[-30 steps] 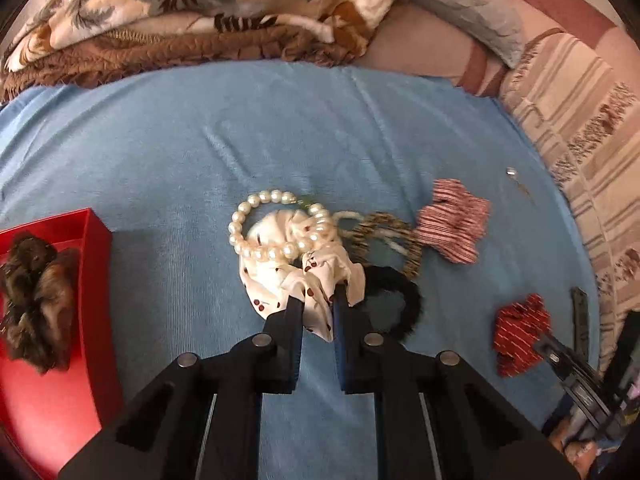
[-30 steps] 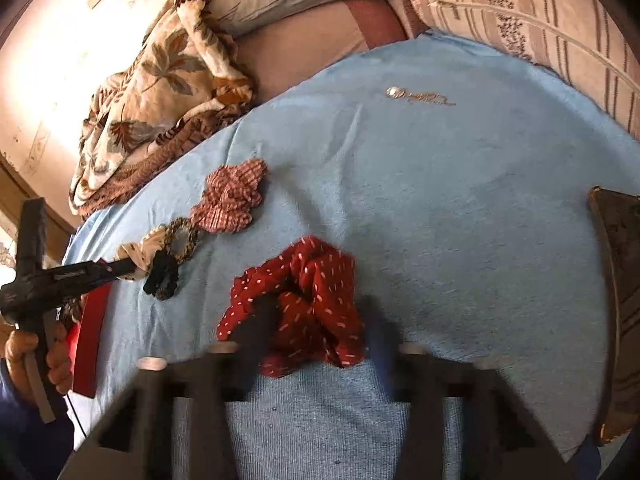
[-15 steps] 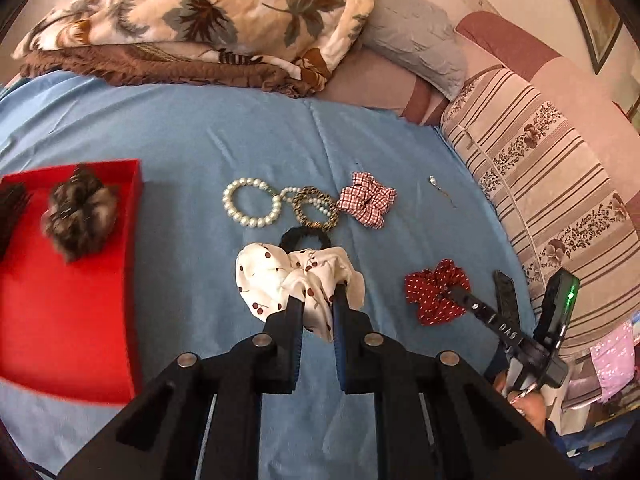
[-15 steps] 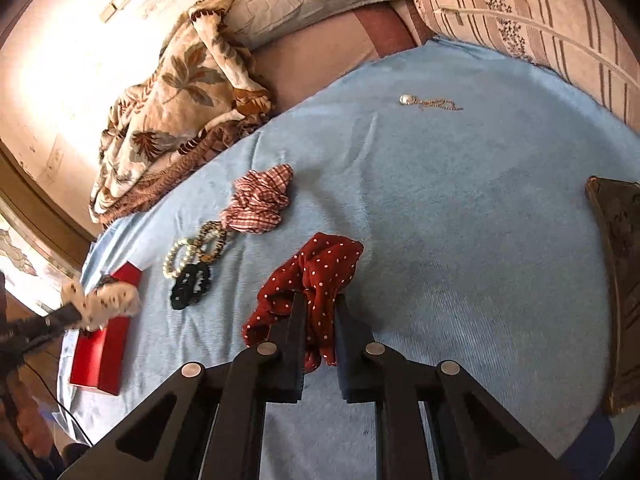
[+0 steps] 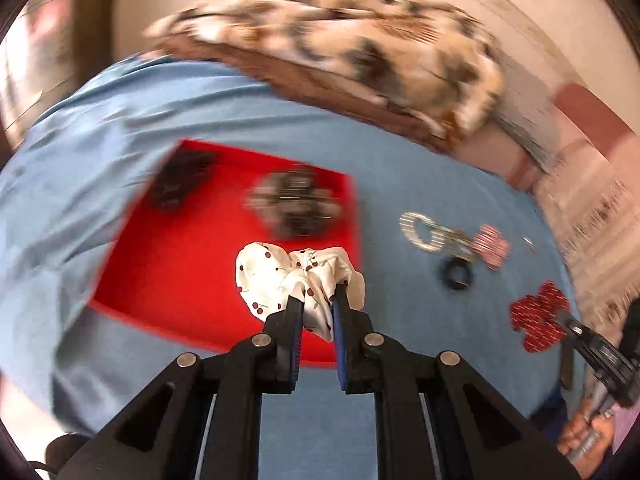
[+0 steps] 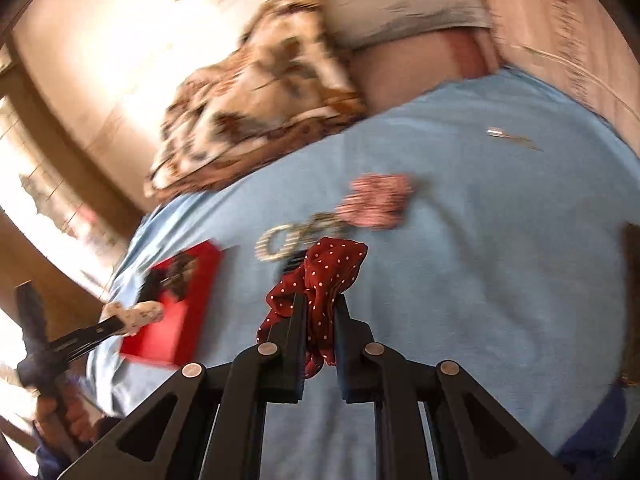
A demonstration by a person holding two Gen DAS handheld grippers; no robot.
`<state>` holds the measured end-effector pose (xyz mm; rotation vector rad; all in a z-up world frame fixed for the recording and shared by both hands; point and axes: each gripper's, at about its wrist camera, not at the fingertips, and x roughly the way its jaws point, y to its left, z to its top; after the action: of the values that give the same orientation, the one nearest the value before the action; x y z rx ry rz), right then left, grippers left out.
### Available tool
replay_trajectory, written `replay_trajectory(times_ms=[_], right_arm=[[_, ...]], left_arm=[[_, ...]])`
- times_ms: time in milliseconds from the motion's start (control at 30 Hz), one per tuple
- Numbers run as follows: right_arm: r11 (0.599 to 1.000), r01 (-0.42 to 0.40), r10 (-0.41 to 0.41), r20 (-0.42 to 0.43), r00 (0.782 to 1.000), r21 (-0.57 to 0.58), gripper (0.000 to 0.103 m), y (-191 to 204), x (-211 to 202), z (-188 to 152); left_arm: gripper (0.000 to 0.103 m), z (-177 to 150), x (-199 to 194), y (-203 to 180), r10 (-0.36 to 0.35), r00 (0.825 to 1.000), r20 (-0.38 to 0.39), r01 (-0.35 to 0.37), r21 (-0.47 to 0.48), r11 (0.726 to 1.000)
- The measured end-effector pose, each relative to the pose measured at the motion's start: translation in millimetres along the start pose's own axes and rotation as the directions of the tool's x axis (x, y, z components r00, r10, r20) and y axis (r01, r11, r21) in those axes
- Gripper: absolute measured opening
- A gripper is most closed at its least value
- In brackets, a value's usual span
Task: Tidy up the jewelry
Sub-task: 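Carry both scrunchies over the red tray and open both tools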
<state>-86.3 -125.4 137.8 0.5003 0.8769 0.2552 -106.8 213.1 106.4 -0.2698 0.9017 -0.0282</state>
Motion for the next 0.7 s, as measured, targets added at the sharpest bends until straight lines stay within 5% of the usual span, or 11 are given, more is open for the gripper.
replay_trajectory(times_ms=[267,367,500,700], right_arm=[[0.97,-0.221,0.205,-0.155,0.966,-0.098,0.013,126.0,73.0,0.2],[0.963,-0.231,0.197,-0.22,0.955,-0.139,0.013,163.4,111.5,-7.7],[0.962,-0.19,0.125,-0.299,0.946,-0.197,0.013,190.4,163.5,-25.9],[0.957,-0.137,0.039,-0.356,0.934,-0.254,0.016,193.0,194.6,-48.5]], left_arm=[[0.013,8.6,14.6,71.6,0.172,0.985,-0.026,-0.174,-0.086,0.981],[0.014,9.3,26.5,88.6,0.207,0.977,-0.043,-0.21,-0.104,0.972],[0.018,4.9,28.8,94.4,0.194,0.981,-0.008,-0.194,-0.11,0.975],[0.043,-1.0,18.3,107.3,0.09,0.99,0.113,-0.071,-0.167,0.983]])
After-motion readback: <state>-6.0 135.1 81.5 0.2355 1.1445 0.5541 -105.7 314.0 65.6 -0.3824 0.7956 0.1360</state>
